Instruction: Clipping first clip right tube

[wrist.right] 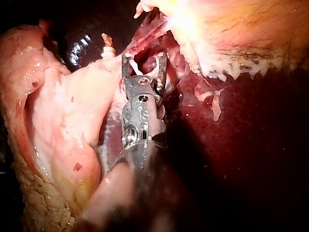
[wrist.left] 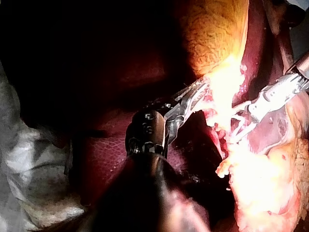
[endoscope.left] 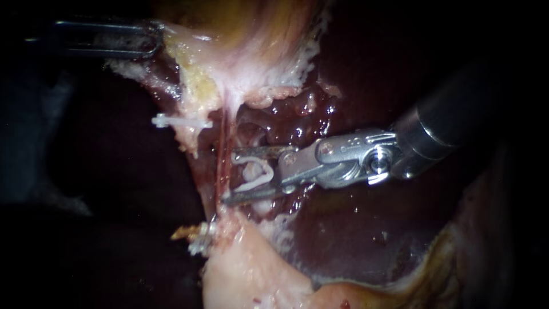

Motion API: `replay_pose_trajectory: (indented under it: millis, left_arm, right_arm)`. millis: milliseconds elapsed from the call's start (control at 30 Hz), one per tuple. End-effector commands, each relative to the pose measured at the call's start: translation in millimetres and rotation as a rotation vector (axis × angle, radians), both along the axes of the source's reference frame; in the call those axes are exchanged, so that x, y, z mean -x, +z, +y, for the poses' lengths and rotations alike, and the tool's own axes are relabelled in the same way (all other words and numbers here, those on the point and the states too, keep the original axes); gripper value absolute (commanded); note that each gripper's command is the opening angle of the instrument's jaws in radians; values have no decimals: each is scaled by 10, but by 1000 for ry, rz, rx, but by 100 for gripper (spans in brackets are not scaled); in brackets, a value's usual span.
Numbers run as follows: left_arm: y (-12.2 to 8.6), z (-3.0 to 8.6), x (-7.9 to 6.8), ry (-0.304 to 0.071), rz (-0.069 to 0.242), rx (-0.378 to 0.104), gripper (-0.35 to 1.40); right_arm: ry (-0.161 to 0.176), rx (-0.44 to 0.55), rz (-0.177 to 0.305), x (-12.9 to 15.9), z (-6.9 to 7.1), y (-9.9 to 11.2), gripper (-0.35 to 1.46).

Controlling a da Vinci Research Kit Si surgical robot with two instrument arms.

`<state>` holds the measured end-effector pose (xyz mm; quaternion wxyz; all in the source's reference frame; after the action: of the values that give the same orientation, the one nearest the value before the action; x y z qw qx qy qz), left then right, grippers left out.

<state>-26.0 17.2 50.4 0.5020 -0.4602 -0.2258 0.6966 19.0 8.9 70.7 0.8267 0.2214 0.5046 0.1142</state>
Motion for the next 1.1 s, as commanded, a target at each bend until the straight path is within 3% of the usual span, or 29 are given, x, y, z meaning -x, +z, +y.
replay_pose_trajectory:
  millis: [33, 400, 867, 1100]
  left_arm:
    - [0, 0, 0, 2, -1, -1, -35]
    - [0, 0, 0, 2, -1, -1, -35]
    - [0, -1, -2, 3, -1, -1, -35]
    - [0, -1, -2, 3, -1, -1, -35]
  right_arm:
    - [0, 0, 0, 0, 0, 0, 45]
    - [-5, -3, 4, 10, -1, -7, 47]
    - [-18, -21, 32, 51, -4, -50, 49]
    - [-9, -38, 42, 49, -9, -53, 49]
